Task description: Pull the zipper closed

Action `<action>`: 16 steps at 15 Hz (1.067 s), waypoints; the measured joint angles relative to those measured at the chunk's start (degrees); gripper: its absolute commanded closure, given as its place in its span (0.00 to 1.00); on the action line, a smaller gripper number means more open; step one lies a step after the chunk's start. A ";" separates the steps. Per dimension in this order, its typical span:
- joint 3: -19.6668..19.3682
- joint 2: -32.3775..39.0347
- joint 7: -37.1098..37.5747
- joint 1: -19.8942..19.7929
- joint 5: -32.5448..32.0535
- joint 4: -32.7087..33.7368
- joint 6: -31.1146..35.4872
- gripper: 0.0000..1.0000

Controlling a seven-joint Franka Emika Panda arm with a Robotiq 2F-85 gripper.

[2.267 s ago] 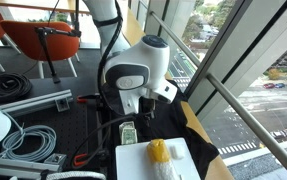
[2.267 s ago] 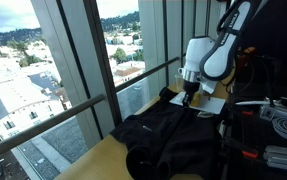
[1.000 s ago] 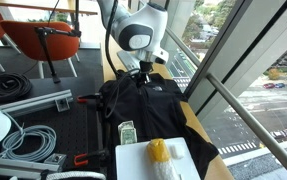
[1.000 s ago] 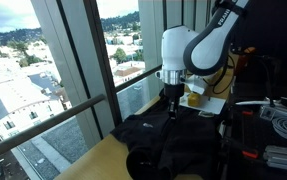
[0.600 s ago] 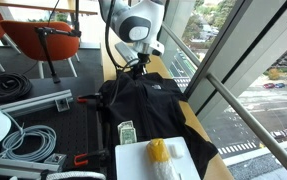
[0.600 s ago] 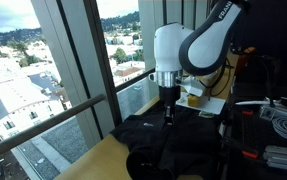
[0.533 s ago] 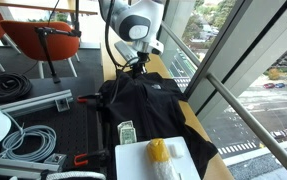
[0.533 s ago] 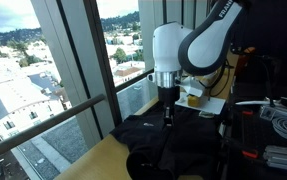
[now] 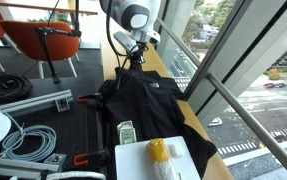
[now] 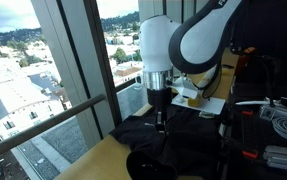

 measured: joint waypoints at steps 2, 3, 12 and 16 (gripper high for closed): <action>0.02 0.85 0.28 1.00 -0.01 2.25 -1.55 0.98; 0.07 1.29 0.33 1.31 0.02 3.32 -2.13 0.98; 0.83 2.59 0.33 1.89 0.80 11.43 -10.71 0.98; 1.33 2.93 0.33 3.50 0.82 16.45 -16.15 0.98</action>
